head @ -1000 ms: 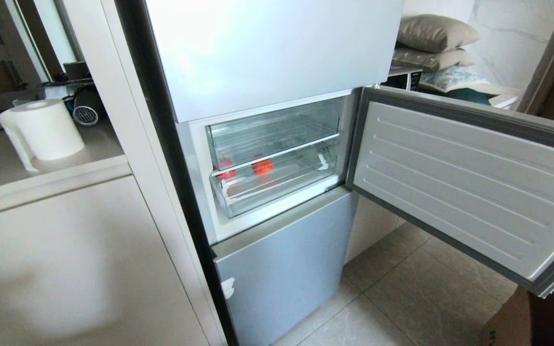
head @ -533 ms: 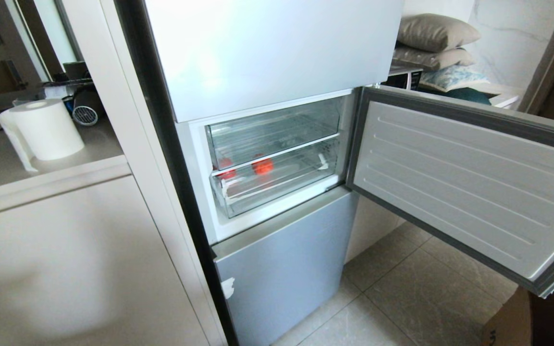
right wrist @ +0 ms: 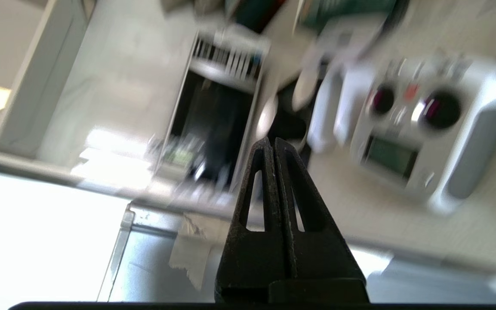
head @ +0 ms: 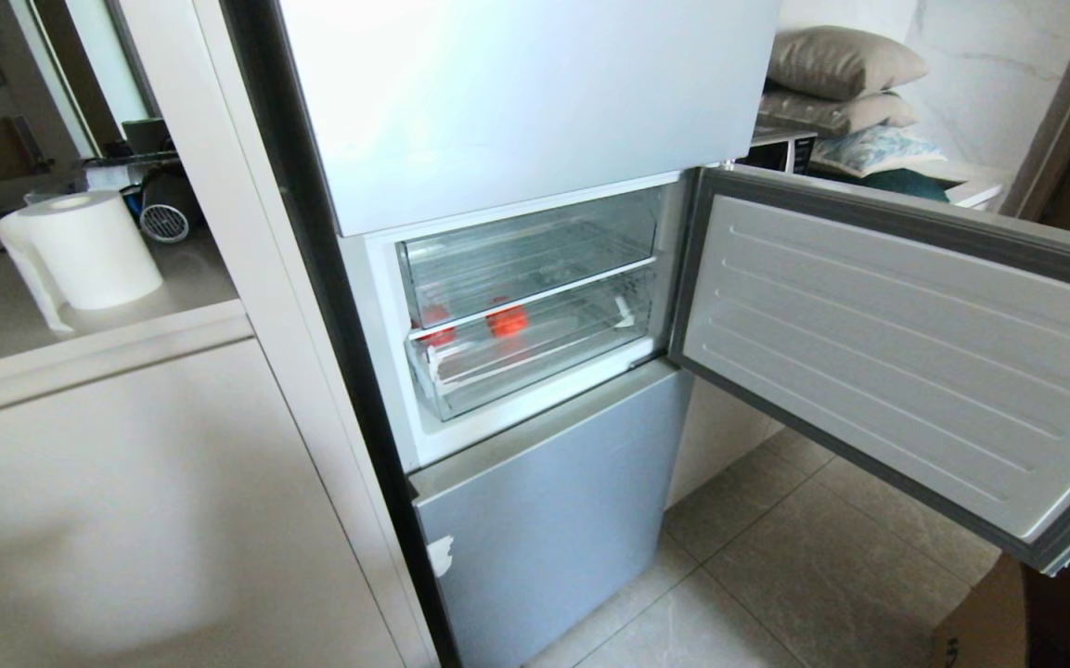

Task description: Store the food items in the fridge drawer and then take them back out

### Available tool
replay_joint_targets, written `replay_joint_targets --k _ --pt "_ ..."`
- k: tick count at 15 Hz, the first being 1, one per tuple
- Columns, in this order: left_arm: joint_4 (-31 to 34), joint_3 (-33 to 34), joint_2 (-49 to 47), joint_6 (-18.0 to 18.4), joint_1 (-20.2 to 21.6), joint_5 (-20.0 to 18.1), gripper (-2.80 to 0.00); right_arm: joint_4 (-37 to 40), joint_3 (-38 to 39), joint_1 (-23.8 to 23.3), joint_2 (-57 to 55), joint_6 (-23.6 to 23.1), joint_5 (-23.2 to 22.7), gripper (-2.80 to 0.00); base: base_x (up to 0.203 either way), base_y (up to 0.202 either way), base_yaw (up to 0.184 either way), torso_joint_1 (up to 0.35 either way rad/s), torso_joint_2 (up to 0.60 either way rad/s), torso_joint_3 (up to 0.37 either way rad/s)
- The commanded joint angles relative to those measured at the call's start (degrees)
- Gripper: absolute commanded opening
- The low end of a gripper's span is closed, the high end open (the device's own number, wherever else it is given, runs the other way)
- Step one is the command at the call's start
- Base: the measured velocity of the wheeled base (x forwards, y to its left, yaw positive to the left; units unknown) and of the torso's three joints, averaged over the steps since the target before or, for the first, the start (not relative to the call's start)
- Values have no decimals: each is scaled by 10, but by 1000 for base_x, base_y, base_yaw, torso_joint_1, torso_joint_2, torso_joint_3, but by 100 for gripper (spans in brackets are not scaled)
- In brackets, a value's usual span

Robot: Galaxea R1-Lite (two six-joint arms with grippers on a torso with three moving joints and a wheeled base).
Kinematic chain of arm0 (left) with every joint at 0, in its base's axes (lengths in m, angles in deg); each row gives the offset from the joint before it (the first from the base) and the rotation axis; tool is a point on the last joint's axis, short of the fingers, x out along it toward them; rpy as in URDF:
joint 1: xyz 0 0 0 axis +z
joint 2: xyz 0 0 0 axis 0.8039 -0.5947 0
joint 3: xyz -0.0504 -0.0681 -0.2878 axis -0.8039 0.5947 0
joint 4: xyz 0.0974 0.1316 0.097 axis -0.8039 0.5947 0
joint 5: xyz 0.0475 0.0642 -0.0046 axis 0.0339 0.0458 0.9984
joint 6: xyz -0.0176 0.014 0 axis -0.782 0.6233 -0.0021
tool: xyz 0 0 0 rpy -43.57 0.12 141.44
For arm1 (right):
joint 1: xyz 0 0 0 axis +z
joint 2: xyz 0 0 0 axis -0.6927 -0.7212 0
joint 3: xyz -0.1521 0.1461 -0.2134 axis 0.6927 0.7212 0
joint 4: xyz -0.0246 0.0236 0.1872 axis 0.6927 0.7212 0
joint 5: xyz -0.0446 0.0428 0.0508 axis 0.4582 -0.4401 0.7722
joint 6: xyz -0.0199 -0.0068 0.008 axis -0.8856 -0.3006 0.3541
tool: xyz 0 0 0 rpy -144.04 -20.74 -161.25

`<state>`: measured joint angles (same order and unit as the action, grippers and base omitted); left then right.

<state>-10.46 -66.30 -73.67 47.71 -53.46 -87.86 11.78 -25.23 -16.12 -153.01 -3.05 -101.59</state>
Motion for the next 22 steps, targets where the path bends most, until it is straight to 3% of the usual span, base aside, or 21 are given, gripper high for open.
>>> replay_joint_targets --k 1,3,7,13,16,18,22 --pt "0 0 0 0 0 0 -280 21 -28 -7 -16 40 -79 -280 0 0 0 0 0 0" --pt "0 0 0 0 0 0 -280 34 -33 -8 -13 52 -133 -280 0 0 0 0 0 0" --pt "0 0 0 0 0 0 -280 86 -21 -9 14 53 -172 -280 0 0 0 0 0 0" --pt "0 0 0 0 0 0 -280 88 75 -64 131 52 -235 -280 0 0 0 0 0 0" --pt "0 0 0 0 0 0 -280 20 78 -94 143 49 -212 -280 0 0 0 0 0 0" --pt "0 0 0 0 0 0 -280 -26 71 -95 102 49 -161 -280 0 0 0 0 0 0" --pt "0 0 0 0 0 0 -280 -61 0 -88 -12 52 -141 -280 0 0 0 0 0 0"
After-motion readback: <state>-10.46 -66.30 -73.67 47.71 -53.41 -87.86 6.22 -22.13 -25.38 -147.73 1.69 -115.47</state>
